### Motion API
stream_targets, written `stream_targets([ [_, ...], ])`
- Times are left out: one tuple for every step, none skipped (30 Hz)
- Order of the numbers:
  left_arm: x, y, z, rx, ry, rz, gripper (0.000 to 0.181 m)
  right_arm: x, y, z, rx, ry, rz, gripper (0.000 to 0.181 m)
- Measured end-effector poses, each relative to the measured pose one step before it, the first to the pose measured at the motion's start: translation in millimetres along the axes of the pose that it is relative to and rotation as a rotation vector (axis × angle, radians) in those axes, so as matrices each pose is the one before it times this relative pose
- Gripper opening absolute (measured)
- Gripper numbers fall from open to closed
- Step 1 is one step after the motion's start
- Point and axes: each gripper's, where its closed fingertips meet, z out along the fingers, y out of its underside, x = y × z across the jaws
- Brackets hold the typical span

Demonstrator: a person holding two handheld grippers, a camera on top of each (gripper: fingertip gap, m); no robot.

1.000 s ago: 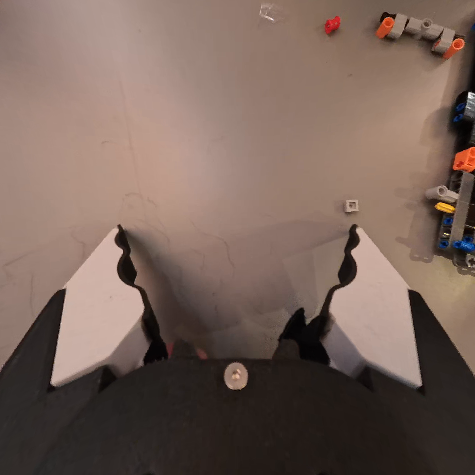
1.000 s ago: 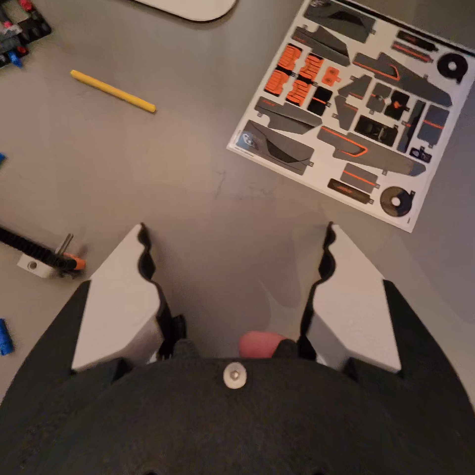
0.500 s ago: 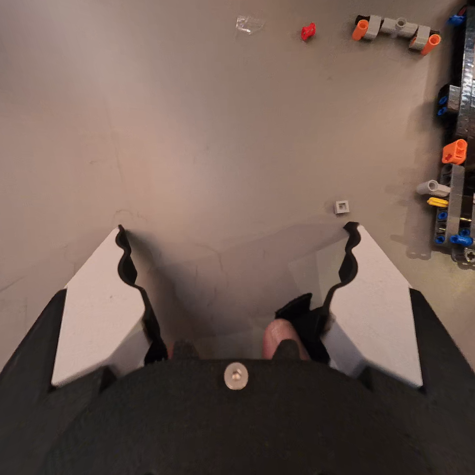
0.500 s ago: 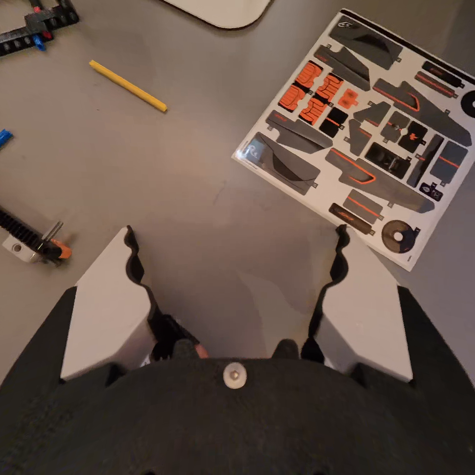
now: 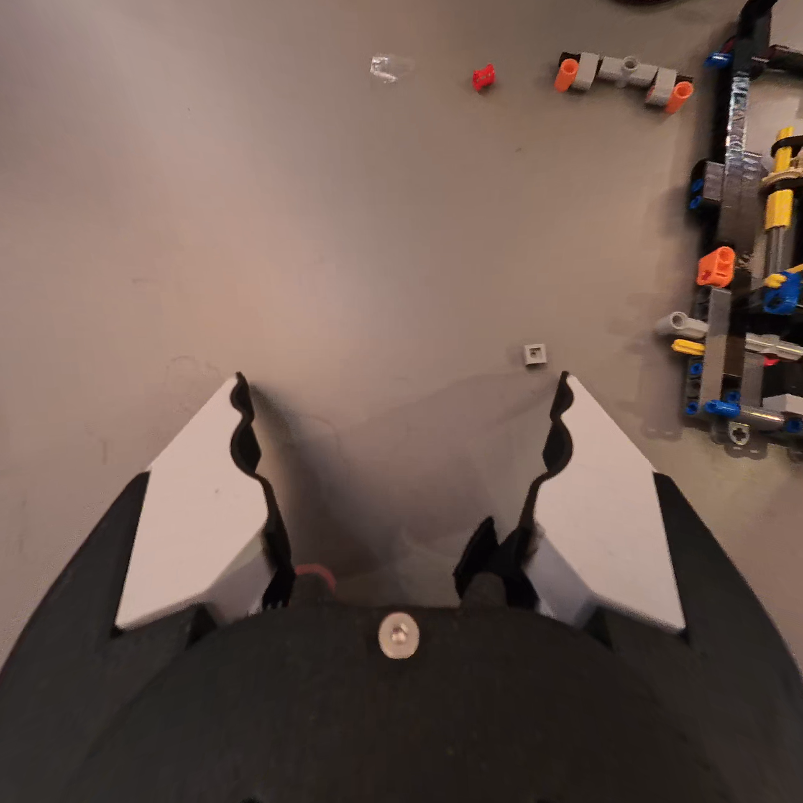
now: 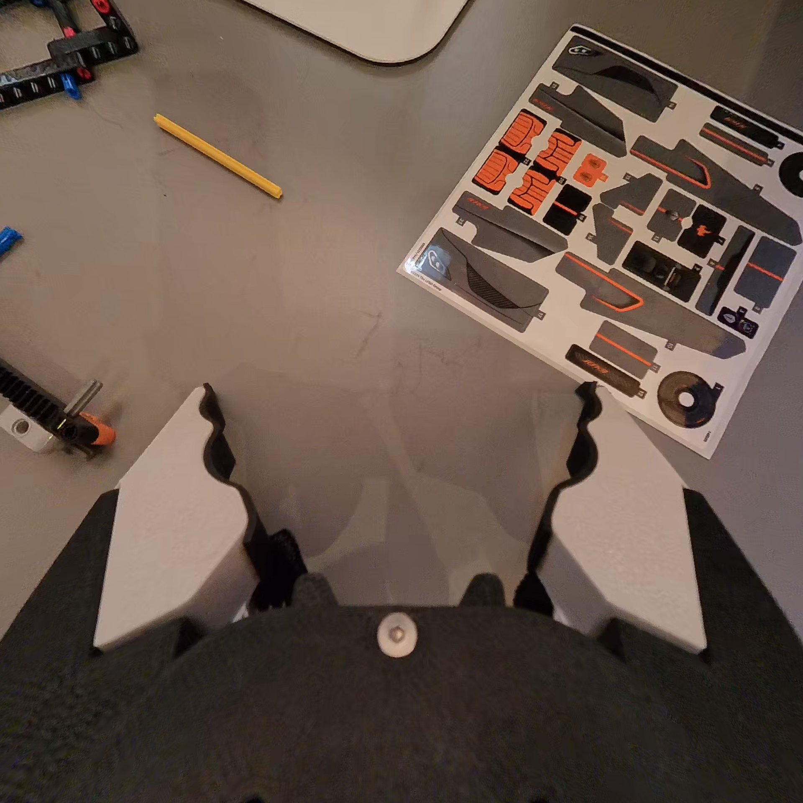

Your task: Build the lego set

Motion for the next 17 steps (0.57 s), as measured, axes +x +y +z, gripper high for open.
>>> stream_targets([
  [-2.31, 1.54, -0.04, -0.0041, -0.0190, -0.0190, 0.137, 0.00, 0.03, -0.02, -0.0002, 0.0000, 0.0000, 0.155],
  [1.35, 1.11, 0.20, 0.0040, 0.0049, -0.0231, 0.136, 0.00, -0.01, 0.01, 0.0001, 0.0000, 0.0000, 0.155],
  [0.95, -0.53, -0.41, 0.0095, 0.0040, 0.0131, 0.135, 0.06, 0.04, -0.04, 0.0002, 0.0000, 0.0000, 0.155],
  [1.70, 1.03, -0.27, -0.0074, 0.0143, 0.0101, 0.141, -0.06, -0.06, 0.06, 0.0000, 0.0000, 0.0000, 0.155],
  [3.07, 2.08, 0.31, -0.0137, 0.0232, 0.0252, 0.147, 0.00, 0.00, 0.00, 0.0000, 0.0000, 0.0000, 0.155],
  [1.11, 1.42, 1.30, -0.0063, 0.0057, 0.0154, 0.152, 0.06, 0.06, -0.05, 0.0000, 0.0000, 0.0000, 0.155],
  [0.37, 0.39, 0.88, -0.0010, 0.0000, -0.0079, 0.158, 0.00, 0.00, 0.00, 0.0000, 0.0000, 0.0000, 0.155],
  [0.31, -0.79, 0.06, 0.0043, -0.0056, 0.0015, 0.158, 0.00, 0.00, 0.00, 0.0000, 0.0000, 0.0000, 0.155],
  [0.72, -0.03, -0.08, -0.0008, -0.0050, -0.0058, 0.158, 0.00, 0.00, 0.00, 0.0000, 0.0000, 0.0000, 0.155],
  [1.18, 0.26, -0.06, -0.0008, -0.0012, -0.0035, 0.158, 0.00, 0.00, 0.00, 0.0000, 0.0000, 0.0000, 0.155],
  [0.72, 0.24, -0.07, -0.0001, -0.0025, -0.0037, 0.158, 0.00, 0.00, 0.00, 0.0000, 0.0000, 0.0000, 0.155],
  [0.33, 0.14, -0.15, 0.0007, -0.0023, -0.0051, 0.158, 0.00, 0.00, 0.00, 0.0000, 0.0000, 0.0000, 0.155],
  [0.10, 0.15, 0.01, 0.0000, -0.0029, -0.0045, 0.158, 0.01, 0.00, 0.00, 0.0000, 0.0000, 0.0000, 0.155],
  [0.01, -0.04, -0.14, 0.0010, -0.0024, -0.0021, 0.158, 0.00, 0.00, 0.00, 0.0000, 0.0000, 0.0000, 0.155],
  [0.03, -0.09, -0.22, 0.0036, -0.0026, -0.0001, 0.158, 0.00, 0.00, 0.00, 0.0000, 0.0000, 0.0000, 0.155],
  [-0.12, -0.09, -0.30, 0.0052, -0.0039, 0.0007, 0.158, 0.00, 0.00, 0.00, 0.0000, 0.0000, 0.0000, 0.155],
  [-0.08, -0.09, -0.57, 0.0055, -0.0045, 0.0016, 0.157, 0.00, 0.00, 0.00, 0.0000, 0.0000, 0.0000, 0.155],
])
